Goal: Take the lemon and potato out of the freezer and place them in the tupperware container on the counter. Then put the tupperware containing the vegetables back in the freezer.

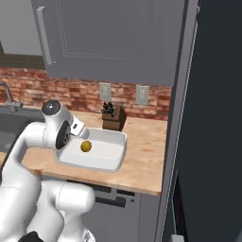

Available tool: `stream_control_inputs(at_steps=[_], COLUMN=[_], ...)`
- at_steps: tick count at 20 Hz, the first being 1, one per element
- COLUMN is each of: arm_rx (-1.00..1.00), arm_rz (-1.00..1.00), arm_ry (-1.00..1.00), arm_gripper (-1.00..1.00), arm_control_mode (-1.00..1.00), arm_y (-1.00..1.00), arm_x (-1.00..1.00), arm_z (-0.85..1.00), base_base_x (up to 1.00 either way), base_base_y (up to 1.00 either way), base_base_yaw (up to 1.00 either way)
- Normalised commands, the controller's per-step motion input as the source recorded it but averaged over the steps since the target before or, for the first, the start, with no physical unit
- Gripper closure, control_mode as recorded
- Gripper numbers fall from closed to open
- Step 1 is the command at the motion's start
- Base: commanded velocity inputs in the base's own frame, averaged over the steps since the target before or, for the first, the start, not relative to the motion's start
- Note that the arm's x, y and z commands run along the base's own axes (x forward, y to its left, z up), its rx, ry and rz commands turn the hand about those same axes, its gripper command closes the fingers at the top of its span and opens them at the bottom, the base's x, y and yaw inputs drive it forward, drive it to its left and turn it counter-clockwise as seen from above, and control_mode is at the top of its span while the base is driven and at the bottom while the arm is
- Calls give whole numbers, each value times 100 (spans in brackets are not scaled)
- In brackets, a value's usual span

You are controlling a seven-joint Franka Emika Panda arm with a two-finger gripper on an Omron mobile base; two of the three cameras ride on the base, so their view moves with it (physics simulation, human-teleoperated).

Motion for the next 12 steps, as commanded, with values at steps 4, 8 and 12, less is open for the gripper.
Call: stream_control_inputs(at_steps=[4,8,12], arm_rx=[0,3,6], arm_rz=[0,0,0], arm_ry=[-26,-5,5], arm_gripper=[-100,-100,-100], arm_control_mode=[-100,-100,-100], arm_y=[0,0,-2], arm_x=[-100,-100,-93], arm_z=[100,100,100], base_base_x=[0,0,0], base_base_y=[0,0,0], base_base_yaw=[0,0,0])
